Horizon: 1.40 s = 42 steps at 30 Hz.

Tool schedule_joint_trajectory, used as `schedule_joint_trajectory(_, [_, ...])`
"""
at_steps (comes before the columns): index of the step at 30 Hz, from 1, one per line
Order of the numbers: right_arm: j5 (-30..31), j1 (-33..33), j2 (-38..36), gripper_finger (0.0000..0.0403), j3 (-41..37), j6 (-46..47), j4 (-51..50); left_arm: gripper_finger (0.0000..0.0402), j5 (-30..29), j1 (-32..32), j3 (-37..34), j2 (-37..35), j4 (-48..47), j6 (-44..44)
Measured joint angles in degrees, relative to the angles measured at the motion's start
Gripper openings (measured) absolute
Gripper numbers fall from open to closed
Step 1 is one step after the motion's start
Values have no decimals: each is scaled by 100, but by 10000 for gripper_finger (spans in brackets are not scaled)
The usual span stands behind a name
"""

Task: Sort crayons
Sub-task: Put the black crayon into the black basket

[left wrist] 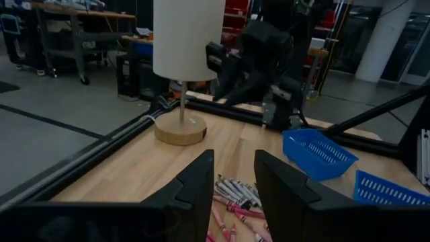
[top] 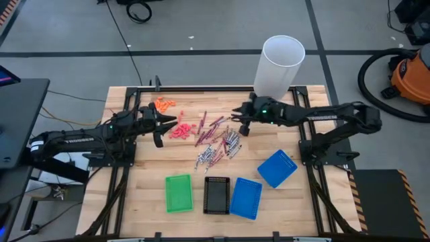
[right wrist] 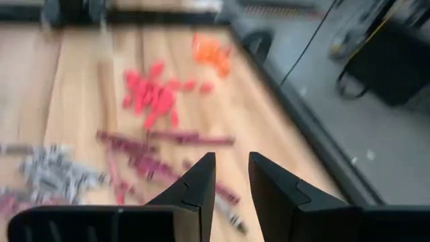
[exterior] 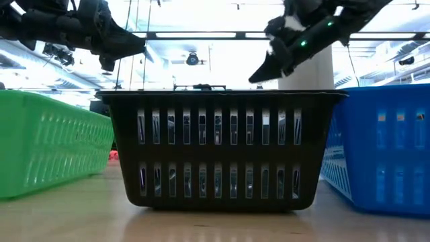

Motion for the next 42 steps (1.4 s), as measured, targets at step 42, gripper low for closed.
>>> schedule_joint_trajectory(42, [-452,1595,2855,98,1457,-1090,-2977,117,-562,7,0,59,139,1205])
